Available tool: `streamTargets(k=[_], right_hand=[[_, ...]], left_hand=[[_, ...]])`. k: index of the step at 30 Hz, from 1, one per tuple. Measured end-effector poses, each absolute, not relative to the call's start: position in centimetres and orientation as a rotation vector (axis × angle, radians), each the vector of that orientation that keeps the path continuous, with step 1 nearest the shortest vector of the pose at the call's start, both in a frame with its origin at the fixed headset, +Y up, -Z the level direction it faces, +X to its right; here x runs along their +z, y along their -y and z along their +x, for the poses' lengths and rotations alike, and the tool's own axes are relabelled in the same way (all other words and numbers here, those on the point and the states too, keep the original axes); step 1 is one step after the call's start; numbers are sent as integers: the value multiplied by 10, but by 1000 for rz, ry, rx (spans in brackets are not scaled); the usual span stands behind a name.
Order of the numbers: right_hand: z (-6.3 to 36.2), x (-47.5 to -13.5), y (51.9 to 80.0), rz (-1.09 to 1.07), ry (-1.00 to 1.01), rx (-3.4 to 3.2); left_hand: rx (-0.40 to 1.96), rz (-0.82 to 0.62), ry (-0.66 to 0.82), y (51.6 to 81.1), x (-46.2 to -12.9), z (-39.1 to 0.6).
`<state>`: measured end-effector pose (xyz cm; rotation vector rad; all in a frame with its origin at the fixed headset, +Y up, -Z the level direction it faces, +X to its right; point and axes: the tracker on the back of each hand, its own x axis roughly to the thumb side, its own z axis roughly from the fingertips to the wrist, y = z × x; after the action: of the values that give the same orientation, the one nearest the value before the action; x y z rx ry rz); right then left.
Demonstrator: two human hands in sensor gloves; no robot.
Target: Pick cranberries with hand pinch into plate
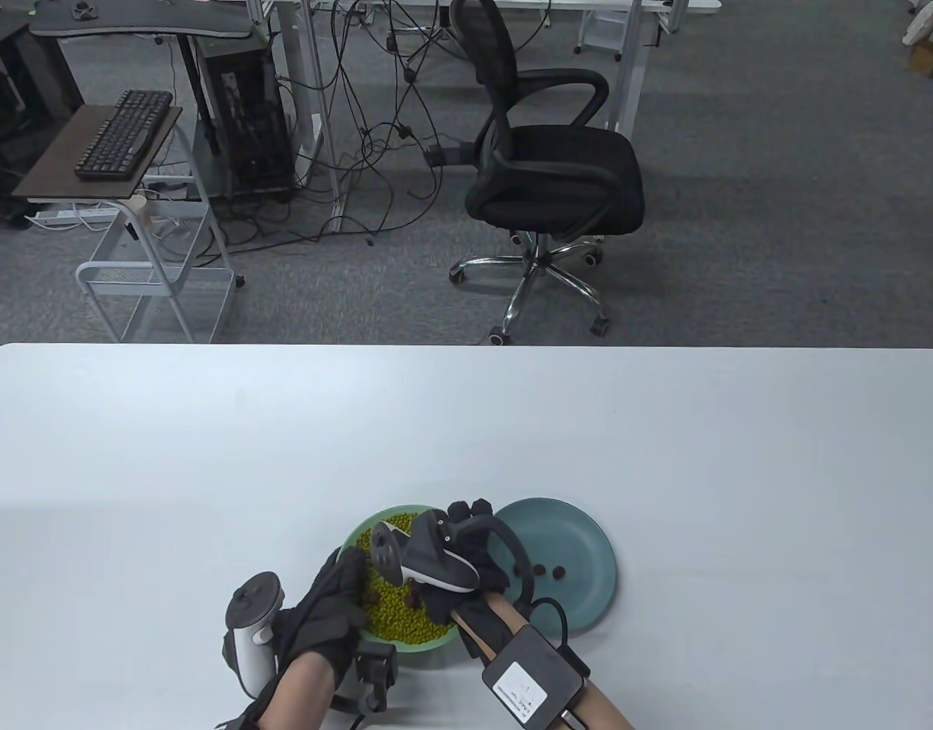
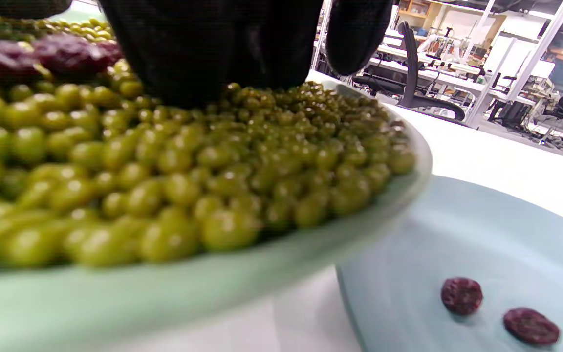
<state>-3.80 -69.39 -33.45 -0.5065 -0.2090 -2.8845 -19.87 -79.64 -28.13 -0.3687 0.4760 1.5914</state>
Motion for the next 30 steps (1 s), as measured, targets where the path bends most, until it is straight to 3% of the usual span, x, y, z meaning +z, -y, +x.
streamTargets(k=[30], right_hand=[[-36,-339,696,-497,235,-2920]], left_hand=[[1597,-372,-475,796,-281,-198]])
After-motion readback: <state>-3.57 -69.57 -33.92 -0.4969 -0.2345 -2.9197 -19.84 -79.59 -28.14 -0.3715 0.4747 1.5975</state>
